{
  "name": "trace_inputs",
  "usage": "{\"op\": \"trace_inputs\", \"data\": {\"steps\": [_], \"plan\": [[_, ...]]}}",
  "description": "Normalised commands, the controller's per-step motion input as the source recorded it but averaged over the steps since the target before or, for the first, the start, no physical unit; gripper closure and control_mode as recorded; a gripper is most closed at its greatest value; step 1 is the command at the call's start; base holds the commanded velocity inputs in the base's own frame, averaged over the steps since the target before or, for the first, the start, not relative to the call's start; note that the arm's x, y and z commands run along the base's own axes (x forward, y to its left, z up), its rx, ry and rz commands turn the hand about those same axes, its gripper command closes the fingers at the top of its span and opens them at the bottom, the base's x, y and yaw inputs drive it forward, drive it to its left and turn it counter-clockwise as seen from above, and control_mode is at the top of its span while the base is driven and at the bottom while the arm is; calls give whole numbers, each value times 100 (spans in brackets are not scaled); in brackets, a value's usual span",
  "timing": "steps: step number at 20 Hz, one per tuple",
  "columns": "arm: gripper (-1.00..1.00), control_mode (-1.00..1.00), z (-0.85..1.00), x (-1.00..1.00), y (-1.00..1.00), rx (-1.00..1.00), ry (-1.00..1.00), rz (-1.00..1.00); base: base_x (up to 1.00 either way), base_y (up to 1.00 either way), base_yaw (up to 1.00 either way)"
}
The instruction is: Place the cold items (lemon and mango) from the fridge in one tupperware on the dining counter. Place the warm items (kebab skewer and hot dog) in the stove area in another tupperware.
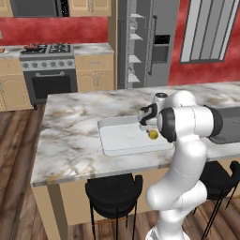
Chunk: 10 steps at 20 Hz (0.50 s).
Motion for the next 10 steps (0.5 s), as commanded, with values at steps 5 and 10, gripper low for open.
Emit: {"op": "trace_inputs", "data": {"steps": [5, 10], "plan": [[-100, -100, 83, -19, 6, -5, 1, -5, 0, 0, 0], [-100, -100, 84, -93, 25, 3, 4, -6, 0, 0, 0]]}}
